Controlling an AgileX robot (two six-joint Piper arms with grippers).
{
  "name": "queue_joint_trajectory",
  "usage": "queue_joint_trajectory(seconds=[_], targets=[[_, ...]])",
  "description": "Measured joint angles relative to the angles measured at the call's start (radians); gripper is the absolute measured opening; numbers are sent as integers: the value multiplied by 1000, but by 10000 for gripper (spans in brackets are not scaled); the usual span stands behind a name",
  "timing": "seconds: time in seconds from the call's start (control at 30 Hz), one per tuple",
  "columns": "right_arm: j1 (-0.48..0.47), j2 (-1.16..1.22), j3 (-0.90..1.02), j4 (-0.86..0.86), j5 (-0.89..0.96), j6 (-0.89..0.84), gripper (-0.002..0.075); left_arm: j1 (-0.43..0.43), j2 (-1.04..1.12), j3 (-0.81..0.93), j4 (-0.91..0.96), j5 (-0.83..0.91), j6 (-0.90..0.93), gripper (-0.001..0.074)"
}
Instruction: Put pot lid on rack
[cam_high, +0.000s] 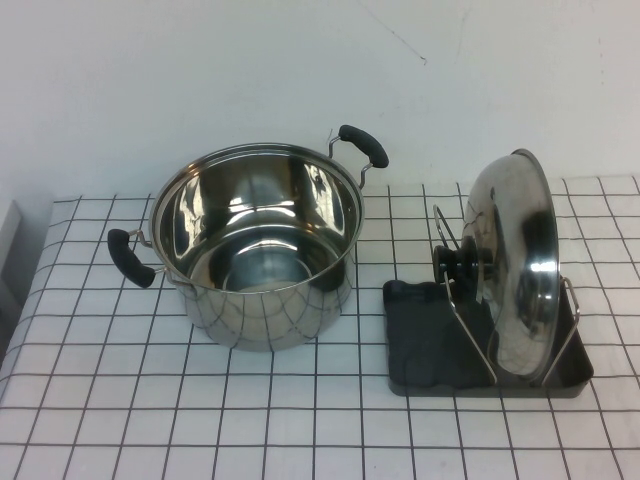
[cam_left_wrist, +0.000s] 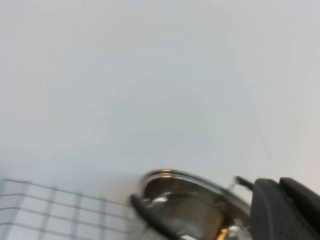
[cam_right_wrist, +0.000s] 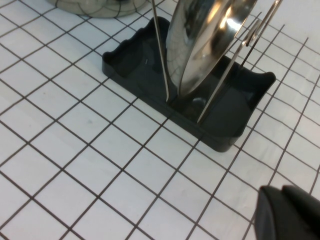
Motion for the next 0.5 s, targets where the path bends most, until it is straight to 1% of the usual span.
queue_joint_trajectory(seconds=[0.1, 0.2, 0.37, 0.5], targets=[[0, 0, 0, 0, 1, 0, 0, 65, -111, 76, -103, 37, 171, -2], [0, 0, 0, 0, 1, 0, 0, 92, -173, 160, -150, 70, 331, -1], [0, 0, 0, 0, 1, 0, -1, 92, -177, 255, -66, 96, 402, -1], [0, 0, 0, 2, 1, 0, -1, 92, -177, 269, -35, 124, 415, -2]])
